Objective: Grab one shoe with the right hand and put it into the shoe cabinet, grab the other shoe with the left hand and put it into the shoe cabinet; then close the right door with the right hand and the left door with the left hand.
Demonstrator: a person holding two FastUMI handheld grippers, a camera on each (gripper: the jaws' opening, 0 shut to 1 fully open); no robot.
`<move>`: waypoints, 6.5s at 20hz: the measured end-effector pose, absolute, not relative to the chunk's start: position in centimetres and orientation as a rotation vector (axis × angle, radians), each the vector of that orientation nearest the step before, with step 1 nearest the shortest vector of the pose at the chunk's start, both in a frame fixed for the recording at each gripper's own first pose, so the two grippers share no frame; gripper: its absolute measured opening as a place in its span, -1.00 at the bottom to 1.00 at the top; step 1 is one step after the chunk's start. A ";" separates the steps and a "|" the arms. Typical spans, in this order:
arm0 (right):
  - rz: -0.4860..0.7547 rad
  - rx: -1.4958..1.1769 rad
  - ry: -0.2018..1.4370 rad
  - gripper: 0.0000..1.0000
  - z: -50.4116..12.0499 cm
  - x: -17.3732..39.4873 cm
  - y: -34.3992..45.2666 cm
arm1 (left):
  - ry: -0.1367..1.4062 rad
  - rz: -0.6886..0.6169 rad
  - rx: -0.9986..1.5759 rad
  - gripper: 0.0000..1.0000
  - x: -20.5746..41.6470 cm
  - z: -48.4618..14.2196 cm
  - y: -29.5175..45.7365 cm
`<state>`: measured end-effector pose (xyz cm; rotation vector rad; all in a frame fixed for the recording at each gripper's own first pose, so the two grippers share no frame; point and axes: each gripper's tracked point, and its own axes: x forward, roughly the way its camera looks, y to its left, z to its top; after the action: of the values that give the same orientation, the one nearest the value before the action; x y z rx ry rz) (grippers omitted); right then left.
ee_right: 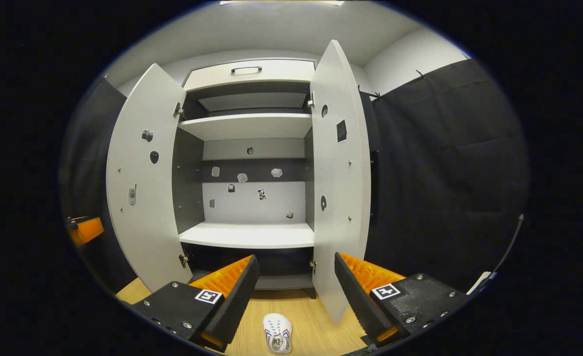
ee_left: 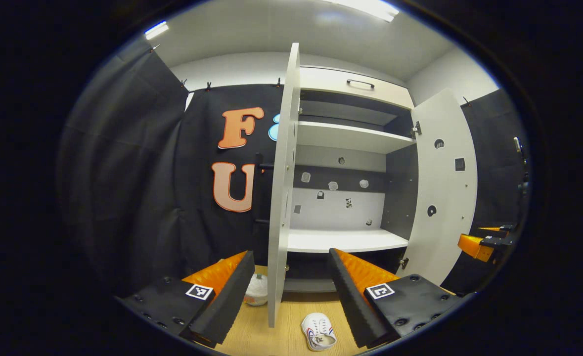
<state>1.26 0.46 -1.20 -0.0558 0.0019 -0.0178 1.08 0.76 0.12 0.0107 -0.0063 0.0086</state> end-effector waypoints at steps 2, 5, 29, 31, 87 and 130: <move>-0.008 -0.064 0.026 0.88 -3.2 1.9 0.9 | -0.007 0.012 0.012 0.92 1.1 0.1 0.9; -0.004 -0.077 0.082 0.89 -7.3 2.8 1.1 | 0.001 0.017 0.021 0.92 1.0 -0.2 1.1; 0.016 -0.018 0.695 0.24 -42.3 8.1 -0.5 | 0.087 0.094 0.065 0.93 0.2 -3.1 3.6; 0.024 -0.010 0.719 0.10 -43.2 8.0 -0.3 | 0.100 0.099 0.067 0.93 0.3 -3.6 3.8; -0.021 0.081 0.516 -0.99 -7.2 40.5 9.4 | 0.130 0.129 0.053 0.94 3.4 -7.2 8.5; 0.095 -0.098 0.109 0.85 -2.5 11.6 2.3 | 0.507 -0.060 0.075 0.94 7.2 -33.6 -4.9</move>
<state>11.63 2.32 -2.54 -0.0981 0.1092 0.0947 7.23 -4.91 -33.65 0.0749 0.5066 -0.0599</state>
